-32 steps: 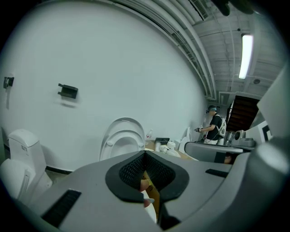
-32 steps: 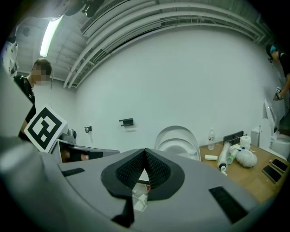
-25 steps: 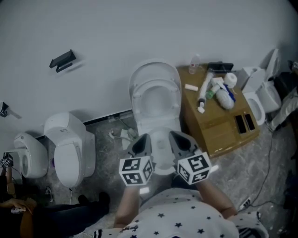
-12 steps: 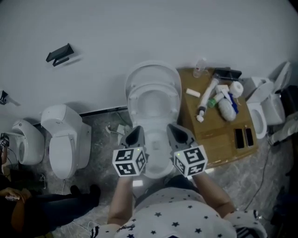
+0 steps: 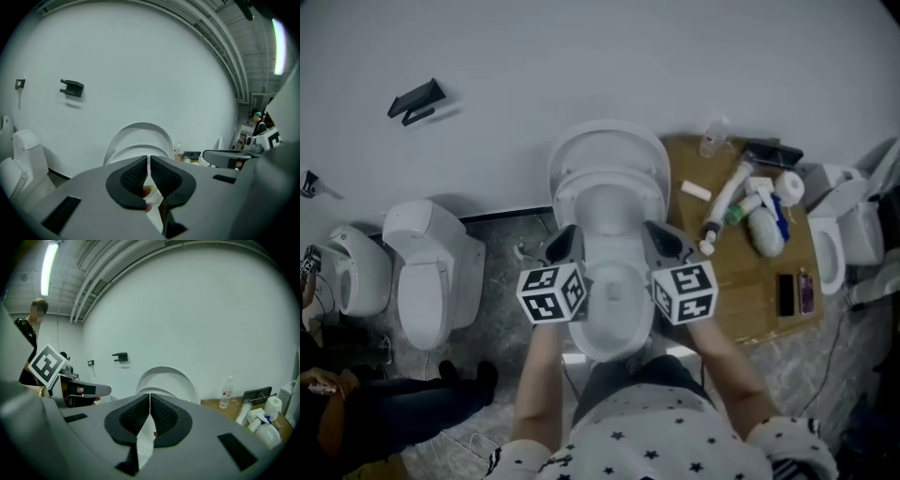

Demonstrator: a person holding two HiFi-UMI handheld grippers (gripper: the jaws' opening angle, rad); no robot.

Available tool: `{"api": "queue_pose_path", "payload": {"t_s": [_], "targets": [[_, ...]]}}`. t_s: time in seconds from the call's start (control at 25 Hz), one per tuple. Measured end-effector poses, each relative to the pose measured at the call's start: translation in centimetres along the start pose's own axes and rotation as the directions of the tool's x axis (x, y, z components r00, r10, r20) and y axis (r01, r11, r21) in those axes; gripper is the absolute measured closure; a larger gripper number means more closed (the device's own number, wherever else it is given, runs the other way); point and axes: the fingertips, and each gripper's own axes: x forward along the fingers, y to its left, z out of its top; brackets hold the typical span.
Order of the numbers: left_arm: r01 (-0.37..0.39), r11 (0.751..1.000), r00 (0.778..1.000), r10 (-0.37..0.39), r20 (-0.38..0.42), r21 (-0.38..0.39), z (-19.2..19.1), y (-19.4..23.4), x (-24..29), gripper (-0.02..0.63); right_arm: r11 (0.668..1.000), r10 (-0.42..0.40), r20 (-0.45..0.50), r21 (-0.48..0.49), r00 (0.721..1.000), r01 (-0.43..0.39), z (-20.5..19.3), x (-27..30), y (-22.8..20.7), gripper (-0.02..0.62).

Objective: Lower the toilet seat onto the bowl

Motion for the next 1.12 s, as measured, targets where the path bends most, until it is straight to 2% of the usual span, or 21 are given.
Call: {"api": "queue_pose_path", "payload": {"t_s": [0.2, 0.4, 0.64, 0.92, 1.12], "targets": [[-0.014, 1.000, 1.000, 0.014, -0.006, 0.014, 1.2, 1.5, 2.5, 0.603, 1.000, -0.006, -0.015, 0.015, 1.000, 0.007, 0.0, 2.5, -1.6, 0.589], [-0.008, 0.999, 1.000, 0.009, -0.018, 0.050, 2.0, 3.0, 5.4, 0.541, 0.999, -0.030, -0.027, 0.030, 0.999, 0.031, 0.4, 5.1, -3.1, 0.584], [-0.004, 0.997, 0.999, 0.007, -0.037, 0.083, 2.5, 4.1, 8.6, 0.473, 0.999, -0.037, -0.060, 0.014, 0.998, 0.038, 0.3, 8.2, -4.6, 0.517], [-0.013, 0.997, 0.997, 0.019, -0.077, 0.073, 1.7, 6.2, 11.6, 0.415, 0.999, -0.048, -0.112, -0.016, 0.993, 0.047, -0.8, 11.7, -5.9, 0.431], [-0.015, 0.996, 0.994, 0.025, -0.106, 0.093, 1.0, 7.2, 13.5, 0.366, 0.999, -0.047, -0.148, -0.026, 0.988, 0.044, -2.0, 13.9, -6.9, 0.386]]}}
